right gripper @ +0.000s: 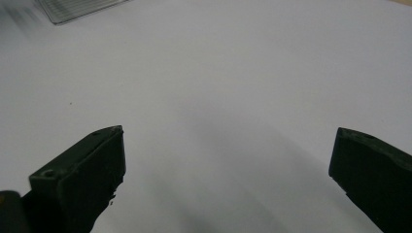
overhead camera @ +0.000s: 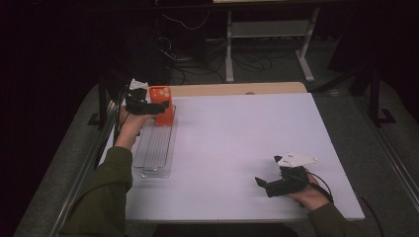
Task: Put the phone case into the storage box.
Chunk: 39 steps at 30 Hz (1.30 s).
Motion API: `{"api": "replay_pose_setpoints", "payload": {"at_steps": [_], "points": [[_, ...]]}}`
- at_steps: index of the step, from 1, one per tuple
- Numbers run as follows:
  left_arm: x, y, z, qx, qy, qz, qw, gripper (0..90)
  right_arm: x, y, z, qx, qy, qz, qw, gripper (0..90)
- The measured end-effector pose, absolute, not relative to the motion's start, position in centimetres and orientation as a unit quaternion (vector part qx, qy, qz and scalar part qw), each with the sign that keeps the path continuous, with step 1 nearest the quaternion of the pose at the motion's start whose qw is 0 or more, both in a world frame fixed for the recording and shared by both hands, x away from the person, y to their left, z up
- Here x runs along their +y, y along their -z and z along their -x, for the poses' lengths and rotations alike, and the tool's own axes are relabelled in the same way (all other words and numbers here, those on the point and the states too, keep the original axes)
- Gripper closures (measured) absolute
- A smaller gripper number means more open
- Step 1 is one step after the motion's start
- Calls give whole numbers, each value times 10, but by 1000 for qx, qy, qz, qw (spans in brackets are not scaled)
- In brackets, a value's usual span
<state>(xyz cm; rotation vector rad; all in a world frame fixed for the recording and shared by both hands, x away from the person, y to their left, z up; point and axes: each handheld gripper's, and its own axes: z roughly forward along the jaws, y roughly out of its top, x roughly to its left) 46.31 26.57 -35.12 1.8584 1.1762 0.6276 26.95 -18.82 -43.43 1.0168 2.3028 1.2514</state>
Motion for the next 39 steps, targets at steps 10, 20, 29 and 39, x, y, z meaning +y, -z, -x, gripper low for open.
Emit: {"api": "replay_pose_setpoints", "payload": {"at_steps": [10, 20, 29, 39], "points": [[265, 347, -433, 423, -229, -762, 434, 0, -189, 430, -270, 808, -443, -356, 160, 0], [260, 346, -398, 388, -205, -767, 467, 0, -190, 425, -269, 807, -449, -352, 156, 0], [256, 352, -365, 359, -186, -776, 484, 0, -192, 414, -270, 805, -460, -343, 153, 0], [250, 361, -341, 332, -167, -782, 501, 0, -194, 406, -272, 801, -471, -334, 157, 0]]}}
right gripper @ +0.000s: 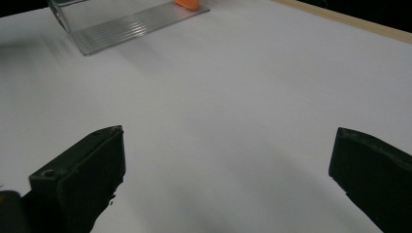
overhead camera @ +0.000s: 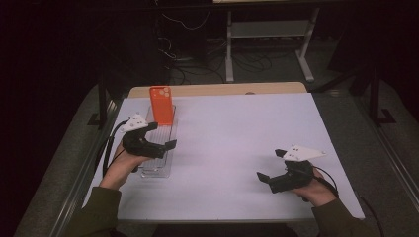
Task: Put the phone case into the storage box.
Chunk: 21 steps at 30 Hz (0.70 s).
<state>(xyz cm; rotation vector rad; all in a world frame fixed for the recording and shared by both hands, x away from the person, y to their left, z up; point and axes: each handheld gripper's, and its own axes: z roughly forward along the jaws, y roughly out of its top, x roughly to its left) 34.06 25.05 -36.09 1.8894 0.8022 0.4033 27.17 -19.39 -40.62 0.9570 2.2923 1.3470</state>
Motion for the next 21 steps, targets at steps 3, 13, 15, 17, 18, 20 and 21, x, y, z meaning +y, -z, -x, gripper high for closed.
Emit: {"api": "replay_pose_setpoints", "payload": {"at_steps": [3, 13, 15, 17, 18, 20, 21], "points": [[249, 365, -334, 324, -164, -786, 501, 0, -194, 403, -272, 801, -473, -331, 159, 0], [245, 377, -319, 308, -151, -795, 500, 0, -196, 398, -275, 800, -476, -325, 166, 0], [245, 378, -317, 303, -149, -798, 500, 0, -196, 398, -275, 800, -476, -326, 163, 0], [244, 380, -315, 300, -148, -799, 500, 0, -196, 397, -275, 800, -476, -327, 163, 0], [244, 381, -313, 297, -147, -800, 500, 0, -196, 397, -274, 800, -476, -329, 160, 0], [243, 383, -310, 296, -141, -800, 502, 0, -196, 397, -274, 799, -476, -331, 159, 0], [242, 384, -309, 297, -139, -800, 502, 0, -197, 397, -275, 799, -477, -329, 161, 0]]}}
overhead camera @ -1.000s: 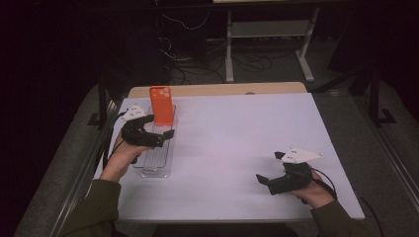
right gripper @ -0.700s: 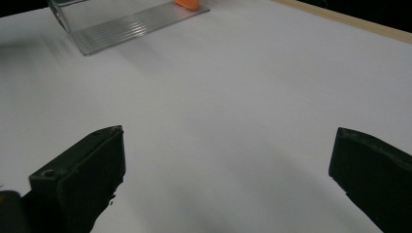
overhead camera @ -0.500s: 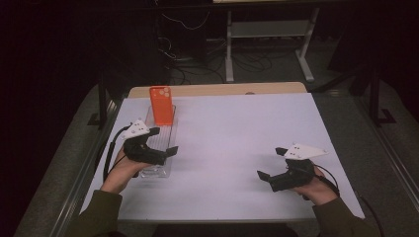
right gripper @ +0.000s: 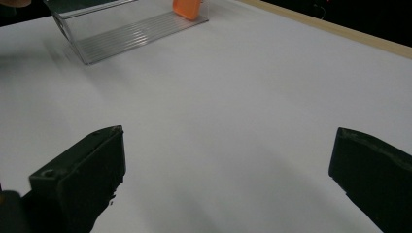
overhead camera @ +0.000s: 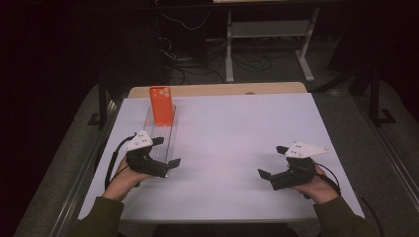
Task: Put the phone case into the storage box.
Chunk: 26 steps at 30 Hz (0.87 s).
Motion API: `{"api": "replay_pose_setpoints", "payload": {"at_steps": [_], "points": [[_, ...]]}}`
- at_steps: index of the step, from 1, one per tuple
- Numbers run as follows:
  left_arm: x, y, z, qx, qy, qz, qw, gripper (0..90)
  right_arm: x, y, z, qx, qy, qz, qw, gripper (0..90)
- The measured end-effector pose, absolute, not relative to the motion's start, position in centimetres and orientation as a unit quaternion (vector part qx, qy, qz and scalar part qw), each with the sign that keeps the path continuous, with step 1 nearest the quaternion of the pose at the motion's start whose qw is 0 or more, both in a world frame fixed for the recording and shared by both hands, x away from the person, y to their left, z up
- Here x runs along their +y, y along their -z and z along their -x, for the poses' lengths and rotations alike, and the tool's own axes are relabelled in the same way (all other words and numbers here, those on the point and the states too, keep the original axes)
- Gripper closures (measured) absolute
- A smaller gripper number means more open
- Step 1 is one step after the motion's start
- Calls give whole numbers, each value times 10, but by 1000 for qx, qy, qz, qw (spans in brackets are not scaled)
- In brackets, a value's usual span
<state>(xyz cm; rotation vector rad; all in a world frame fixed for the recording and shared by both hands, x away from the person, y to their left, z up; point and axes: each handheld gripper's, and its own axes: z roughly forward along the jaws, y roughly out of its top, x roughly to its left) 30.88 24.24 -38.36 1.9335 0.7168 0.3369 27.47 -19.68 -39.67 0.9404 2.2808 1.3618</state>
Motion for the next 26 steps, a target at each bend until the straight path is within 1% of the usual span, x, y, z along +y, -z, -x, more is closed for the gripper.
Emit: {"api": "replay_pose_setpoints", "payload": {"at_steps": [6, 14, 26], "points": [[242, 389, -301, 282, -139, -806, 501, 0, -197, 397, -275, 798, -477, -331, 162, 0], [245, 395, -296, 293, -139, -801, 504, 0, -197, 396, -275, 798, -478, -332, 160, 0], [245, 398, -295, 290, -130, -802, 505, 0, -197, 395, -274, 798, -478, -330, 159, 0]]}}
